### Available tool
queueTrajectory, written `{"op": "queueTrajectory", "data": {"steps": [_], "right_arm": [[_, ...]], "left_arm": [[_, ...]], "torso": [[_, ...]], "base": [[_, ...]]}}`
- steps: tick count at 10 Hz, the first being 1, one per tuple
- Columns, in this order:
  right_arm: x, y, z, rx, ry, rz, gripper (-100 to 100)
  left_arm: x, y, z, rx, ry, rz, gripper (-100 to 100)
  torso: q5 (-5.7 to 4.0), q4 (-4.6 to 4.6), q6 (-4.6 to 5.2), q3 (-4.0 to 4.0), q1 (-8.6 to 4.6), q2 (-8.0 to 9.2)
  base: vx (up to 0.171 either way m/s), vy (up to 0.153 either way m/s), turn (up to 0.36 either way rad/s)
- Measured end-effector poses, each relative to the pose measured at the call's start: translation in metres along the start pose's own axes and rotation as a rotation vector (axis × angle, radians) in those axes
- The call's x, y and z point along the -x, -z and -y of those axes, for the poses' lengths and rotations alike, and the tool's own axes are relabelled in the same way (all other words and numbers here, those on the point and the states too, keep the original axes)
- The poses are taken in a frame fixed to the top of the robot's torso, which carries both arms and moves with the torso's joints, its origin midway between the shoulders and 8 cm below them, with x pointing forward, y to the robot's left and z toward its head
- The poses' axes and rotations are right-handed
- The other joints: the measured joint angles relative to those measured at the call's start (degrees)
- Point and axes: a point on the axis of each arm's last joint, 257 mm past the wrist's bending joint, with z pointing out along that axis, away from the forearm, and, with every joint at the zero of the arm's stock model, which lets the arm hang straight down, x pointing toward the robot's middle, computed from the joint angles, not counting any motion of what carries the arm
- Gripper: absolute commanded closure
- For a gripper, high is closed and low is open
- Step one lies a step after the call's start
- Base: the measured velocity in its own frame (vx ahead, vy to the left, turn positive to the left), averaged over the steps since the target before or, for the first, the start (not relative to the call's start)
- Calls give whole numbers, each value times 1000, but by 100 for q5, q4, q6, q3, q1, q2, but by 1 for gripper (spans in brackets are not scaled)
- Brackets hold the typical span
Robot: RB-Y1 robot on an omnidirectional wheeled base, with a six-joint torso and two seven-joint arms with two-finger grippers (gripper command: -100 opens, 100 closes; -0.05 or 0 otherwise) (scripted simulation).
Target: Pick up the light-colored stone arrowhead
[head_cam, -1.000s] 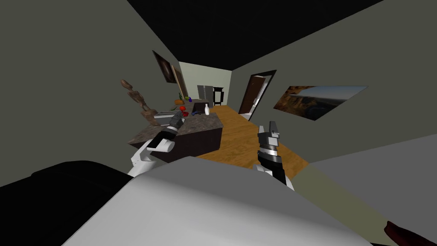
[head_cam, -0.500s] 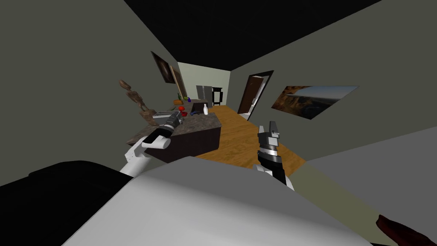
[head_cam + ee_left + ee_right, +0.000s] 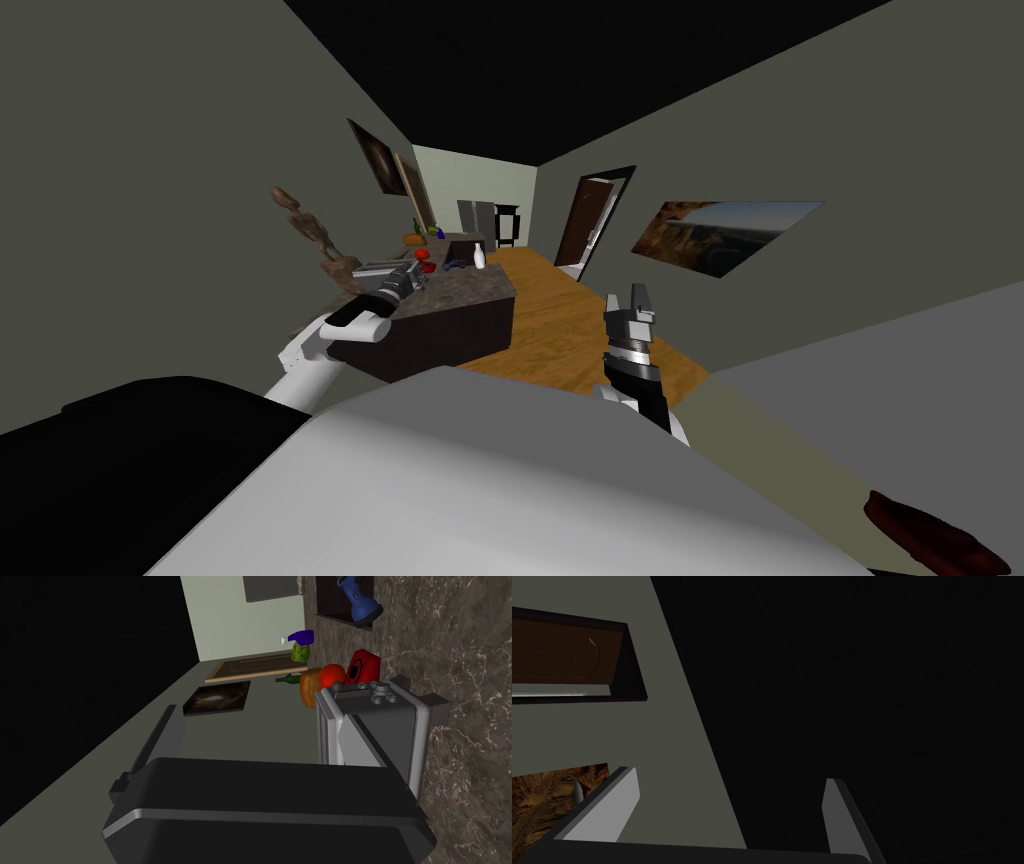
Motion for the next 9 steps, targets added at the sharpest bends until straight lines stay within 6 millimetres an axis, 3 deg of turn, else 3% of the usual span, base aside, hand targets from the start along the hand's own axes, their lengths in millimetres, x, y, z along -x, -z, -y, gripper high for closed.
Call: {"op": "queueTrajectory", "data": {"steps": [9], "right_arm": [[0,0,0,0,0,0,0]], "left_arm": [[57,-12,-47,224,49,86,-100]], "torso": [[1,-1,0,-3,3,-5]], "base": [[14,-20,-26]]}}
